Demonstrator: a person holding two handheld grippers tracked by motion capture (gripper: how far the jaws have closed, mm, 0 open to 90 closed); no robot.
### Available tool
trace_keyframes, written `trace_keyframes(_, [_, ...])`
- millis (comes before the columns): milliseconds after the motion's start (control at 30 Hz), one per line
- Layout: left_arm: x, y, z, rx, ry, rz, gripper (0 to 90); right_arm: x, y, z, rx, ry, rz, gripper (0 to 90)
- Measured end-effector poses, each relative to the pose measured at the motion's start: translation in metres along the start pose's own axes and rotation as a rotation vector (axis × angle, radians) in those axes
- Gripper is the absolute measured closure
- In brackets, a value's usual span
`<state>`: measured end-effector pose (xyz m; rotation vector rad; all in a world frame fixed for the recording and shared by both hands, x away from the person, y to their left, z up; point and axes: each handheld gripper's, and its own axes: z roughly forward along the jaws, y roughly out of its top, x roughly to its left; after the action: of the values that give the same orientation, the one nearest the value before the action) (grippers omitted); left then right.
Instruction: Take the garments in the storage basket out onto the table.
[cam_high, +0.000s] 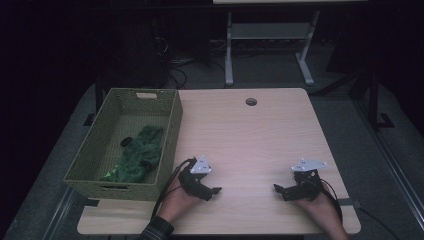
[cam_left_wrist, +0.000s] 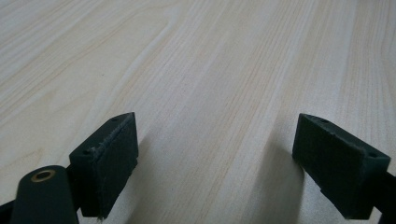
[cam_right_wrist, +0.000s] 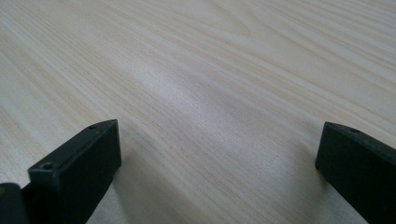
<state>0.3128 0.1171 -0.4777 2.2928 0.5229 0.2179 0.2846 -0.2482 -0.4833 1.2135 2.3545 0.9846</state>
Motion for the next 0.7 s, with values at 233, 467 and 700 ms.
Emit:
trace_keyframes(233, [-0.0003, 0.0003, 0.0003, 0.001, -0.001, -0.002, 12.8, 0.0003, 0.0002, 0.0001, 0.002, 0.003, 0.006, 0.0])
trace_keyframes(467, [0.0014, -0.0001, -0.001, 0.003, 0.008, -0.006, 13.4, 0.0004, 0.0003, 0.0002, 0.002, 0.003, 0.006, 0.0])
trace_keyframes(700, [0.0031, 0.0023, -0.0045, -0.011, -0.003, -0.032, 13.3, 0.0003, 0.0003, 0.0002, 0.002, 0.003, 0.006, 0.0])
